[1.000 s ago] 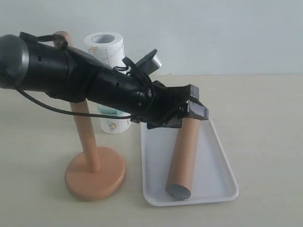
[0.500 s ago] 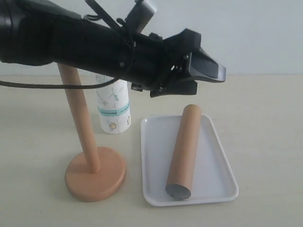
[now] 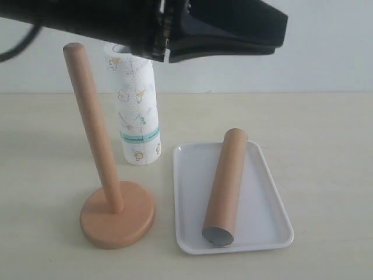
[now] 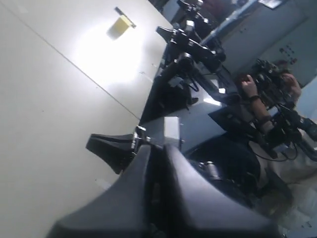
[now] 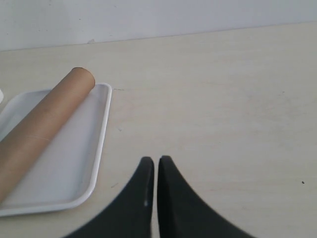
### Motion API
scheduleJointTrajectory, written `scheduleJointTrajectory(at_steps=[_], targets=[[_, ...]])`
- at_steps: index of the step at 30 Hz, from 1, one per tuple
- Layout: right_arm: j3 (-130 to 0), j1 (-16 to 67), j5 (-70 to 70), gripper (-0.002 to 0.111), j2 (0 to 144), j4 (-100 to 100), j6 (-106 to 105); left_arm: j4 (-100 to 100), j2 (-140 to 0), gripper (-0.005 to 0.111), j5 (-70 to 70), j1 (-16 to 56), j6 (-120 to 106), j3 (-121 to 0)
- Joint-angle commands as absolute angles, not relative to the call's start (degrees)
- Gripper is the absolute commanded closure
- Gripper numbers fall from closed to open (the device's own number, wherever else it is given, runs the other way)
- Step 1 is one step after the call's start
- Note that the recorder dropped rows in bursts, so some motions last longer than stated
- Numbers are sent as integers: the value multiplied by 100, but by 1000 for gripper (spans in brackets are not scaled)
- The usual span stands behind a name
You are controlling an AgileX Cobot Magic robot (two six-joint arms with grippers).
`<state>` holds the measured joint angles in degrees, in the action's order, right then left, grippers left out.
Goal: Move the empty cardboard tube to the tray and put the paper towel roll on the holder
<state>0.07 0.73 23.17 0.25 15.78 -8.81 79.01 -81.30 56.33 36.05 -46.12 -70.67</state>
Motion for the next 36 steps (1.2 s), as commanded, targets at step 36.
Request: scheduleJointTrajectory(at_steps=[36], targets=[[0, 58, 2300, 106, 0, 1585, -893, 6018, -1879, 102, 3148, 3664, -4121, -3045]])
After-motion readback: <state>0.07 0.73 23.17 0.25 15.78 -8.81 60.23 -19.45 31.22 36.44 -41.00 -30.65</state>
